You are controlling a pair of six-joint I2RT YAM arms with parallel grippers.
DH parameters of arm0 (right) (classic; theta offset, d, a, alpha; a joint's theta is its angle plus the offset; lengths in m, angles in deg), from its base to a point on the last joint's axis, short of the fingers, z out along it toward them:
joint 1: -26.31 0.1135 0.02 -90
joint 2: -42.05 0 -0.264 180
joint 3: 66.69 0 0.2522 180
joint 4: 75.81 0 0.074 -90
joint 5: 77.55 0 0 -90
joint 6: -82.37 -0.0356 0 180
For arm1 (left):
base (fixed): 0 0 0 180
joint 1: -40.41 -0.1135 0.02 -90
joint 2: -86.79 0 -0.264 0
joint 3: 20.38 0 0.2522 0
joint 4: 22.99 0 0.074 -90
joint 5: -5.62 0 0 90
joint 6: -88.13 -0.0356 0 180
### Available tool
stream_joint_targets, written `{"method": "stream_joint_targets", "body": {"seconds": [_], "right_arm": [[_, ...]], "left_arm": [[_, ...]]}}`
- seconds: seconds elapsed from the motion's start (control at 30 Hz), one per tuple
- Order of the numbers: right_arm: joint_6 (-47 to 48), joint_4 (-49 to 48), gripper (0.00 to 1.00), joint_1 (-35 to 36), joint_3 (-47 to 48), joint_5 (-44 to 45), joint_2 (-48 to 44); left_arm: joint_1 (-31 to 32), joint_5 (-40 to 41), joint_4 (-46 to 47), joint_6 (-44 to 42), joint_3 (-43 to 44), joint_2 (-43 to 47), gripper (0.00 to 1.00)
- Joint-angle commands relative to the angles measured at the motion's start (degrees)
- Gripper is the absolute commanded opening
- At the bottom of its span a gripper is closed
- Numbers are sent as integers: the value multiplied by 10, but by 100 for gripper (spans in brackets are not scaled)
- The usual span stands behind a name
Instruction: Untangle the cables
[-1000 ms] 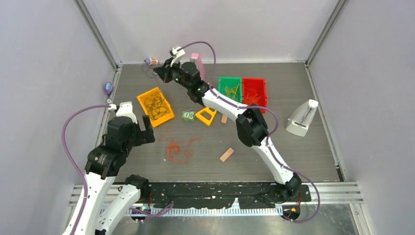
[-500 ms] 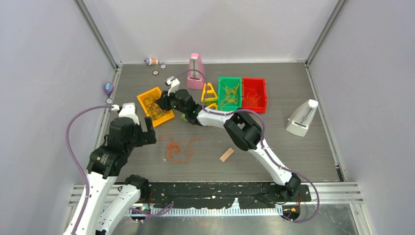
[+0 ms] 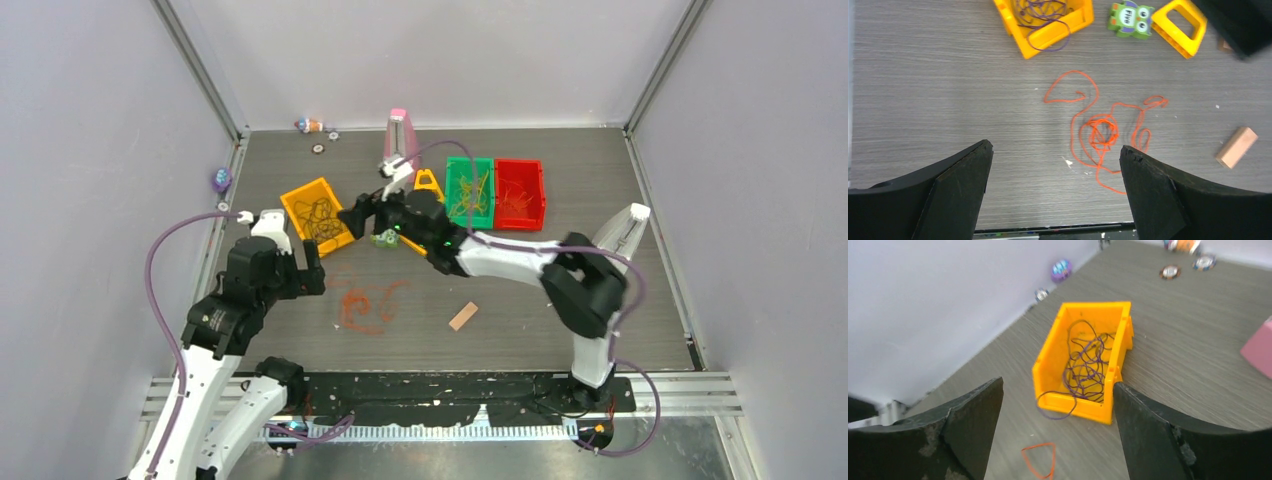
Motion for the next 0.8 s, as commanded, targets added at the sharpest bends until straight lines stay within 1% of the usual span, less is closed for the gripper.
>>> {"method": "stream_joint_targets", "body": {"seconds": [0.0, 0.03, 0.07, 0.1, 0.13, 0.17, 0.2, 0.23, 0.27, 0.3, 0.33, 0.4, 0.5, 0.6, 0.77], "right_arm": [[22, -81, 87, 1, -126, 50, -193], [23, -89, 87, 1, -186, 54, -219], [23, -91, 88, 1, -215, 64, -268], [23, -86, 88, 1, -268, 71, -294], [24, -80, 88, 1, -292, 84, -346], [25, -65, 89, 0, -341, 91, -371], [22, -56, 88, 0, -362, 105, -424], [17, -39, 88, 0, -407, 113, -448], [15, -21, 89, 1, -447, 120, -498], [12, -8, 89, 1, -464, 121, -522], [9, 23, 89, 1, -489, 120, -562], [-1, 72, 89, 0, -512, 118, -608], [-22, 131, 89, 0, -525, 116, -634], [-38, 174, 88, 0, -526, 105, -622], [-59, 173, 86, 1, -524, 78, -589]], "left_arm": [[-4, -84, 41, -3, -11, -9, 99], [-4, -102, 45, 3, -21, -10, 99], [-3, -123, 60, 13, -32, -12, 100], [-3, -140, 72, 22, -42, -12, 100], [-3, -153, 83, 30, -53, -13, 100], [-3, -164, 92, 38, -62, -15, 100], [-3, -172, 100, 46, -71, -17, 100], [-2, -178, 109, 52, -81, -20, 100], [-1, -183, 118, 60, -92, -24, 99], [1, -187, 128, 68, -105, -29, 99], [4, -192, 141, 77, -118, -35, 99], [13, -195, 168, 98, -148, -51, 98], [30, -189, 212, 137, -174, -77, 95], [51, -159, 249, 151, -188, -98, 92], [71, -141, 288, 156, -199, -150, 88]]}}
